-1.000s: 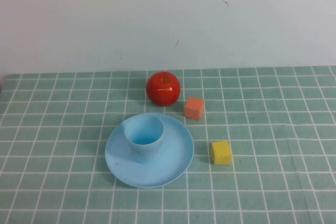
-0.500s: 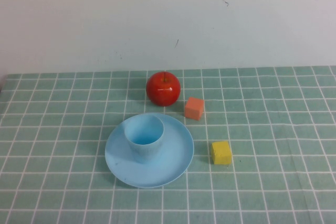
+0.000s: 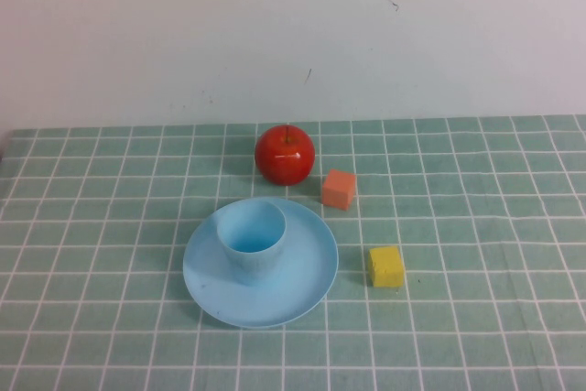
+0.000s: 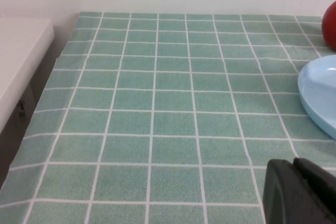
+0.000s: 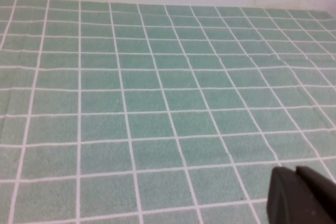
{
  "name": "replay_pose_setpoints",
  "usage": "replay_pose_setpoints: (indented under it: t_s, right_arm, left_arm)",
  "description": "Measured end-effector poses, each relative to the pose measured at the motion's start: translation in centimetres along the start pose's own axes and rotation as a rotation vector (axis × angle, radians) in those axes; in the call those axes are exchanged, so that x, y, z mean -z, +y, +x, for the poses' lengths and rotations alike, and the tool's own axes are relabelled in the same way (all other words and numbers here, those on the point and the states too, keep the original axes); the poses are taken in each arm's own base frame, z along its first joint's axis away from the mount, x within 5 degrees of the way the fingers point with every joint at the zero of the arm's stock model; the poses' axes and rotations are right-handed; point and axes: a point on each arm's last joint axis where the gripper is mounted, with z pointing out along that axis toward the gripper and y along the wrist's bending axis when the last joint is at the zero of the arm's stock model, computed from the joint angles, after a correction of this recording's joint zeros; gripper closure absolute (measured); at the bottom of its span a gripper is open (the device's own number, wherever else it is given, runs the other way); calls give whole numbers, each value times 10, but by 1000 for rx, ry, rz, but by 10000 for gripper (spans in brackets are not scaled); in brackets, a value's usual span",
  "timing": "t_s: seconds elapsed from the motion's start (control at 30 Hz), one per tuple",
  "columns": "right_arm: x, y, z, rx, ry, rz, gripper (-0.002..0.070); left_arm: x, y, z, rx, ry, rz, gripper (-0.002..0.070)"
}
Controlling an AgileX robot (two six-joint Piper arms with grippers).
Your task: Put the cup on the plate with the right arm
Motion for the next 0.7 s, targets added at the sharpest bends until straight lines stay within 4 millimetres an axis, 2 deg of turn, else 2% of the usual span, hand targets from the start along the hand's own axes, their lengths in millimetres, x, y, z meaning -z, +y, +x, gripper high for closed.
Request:
replay_pose_setpoints:
  t_s: [0.7]
  right_arm:
    - [0, 5, -1, 4, -12, -79, 679]
  left_arm:
    - [0, 0, 0, 0, 0, 0, 678]
